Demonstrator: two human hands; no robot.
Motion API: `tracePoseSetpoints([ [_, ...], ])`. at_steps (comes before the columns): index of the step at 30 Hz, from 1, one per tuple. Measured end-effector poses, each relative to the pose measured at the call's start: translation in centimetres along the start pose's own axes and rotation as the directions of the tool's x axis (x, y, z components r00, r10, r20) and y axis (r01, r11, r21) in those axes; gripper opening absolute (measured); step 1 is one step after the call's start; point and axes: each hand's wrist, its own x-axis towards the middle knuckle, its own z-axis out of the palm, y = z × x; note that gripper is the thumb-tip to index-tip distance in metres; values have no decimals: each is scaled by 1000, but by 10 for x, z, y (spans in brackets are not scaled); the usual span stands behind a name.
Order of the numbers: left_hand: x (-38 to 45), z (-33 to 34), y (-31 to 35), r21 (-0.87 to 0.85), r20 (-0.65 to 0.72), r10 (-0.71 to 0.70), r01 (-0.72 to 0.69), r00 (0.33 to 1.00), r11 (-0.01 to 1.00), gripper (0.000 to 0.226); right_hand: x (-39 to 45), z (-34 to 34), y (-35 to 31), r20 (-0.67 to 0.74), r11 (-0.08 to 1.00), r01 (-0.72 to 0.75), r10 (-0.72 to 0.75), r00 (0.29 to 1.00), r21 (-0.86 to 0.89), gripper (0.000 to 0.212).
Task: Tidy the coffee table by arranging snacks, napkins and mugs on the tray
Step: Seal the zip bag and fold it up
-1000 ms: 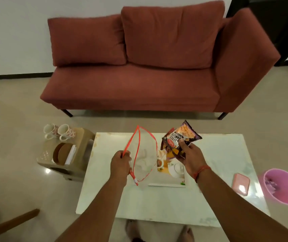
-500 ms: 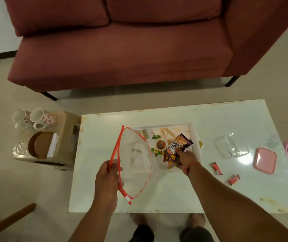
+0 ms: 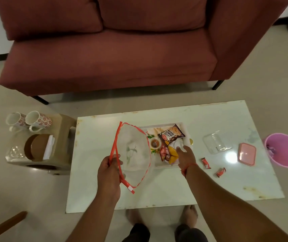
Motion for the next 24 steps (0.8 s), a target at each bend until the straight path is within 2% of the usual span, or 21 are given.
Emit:
tracePoseSetpoints([
  [4, -35, 6, 30, -86, 23, -7, 9, 1000, 996, 18, -81, -10, -34, 49, 983, 167, -171, 984, 78, 32],
  [7, -64, 13, 60, -170, 23, 6, -2, 1000, 985, 13, -155, -20, -63, 33, 892, 447, -450, 893, 66, 18],
  [10, -90, 21, 90, -249, 24, 27, -20, 999, 968, 9, -228, -35, -91, 19, 696, 718, -718, 696, 8, 8],
  [13, -118, 26, 121, -328, 38, 56, -41, 998, 944, 13, -279, -54, -109, 130, 375, 909, -907, 400, -180, 11],
  [14, -127, 29, 131, -353, 46, 68, -47, 997, 935, 13, -290, -59, -114, 203, 250, 932, -930, 307, -263, 16],
  [15, -134, 31, 138, -374, 51, 71, -47, 996, 926, 12, -296, -62, -117, 270, 150, 928, -930, 250, -340, 22],
  [17, -149, 38, 155, -422, 75, 73, -35, 995, 906, 15, -304, -70, -127, 324, 24, 894, -927, 187, -448, 28],
  [19, -162, 44, 171, -455, 106, 83, -25, 991, 890, 22, -310, -76, -137, 297, -31, 870, -945, 134, -492, 25],
  [24, -186, 55, 200, -576, 197, 133, 5, 971, 817, 29, -316, -86, -166, 198, -62, 863, -979, 44, -501, 11],
])
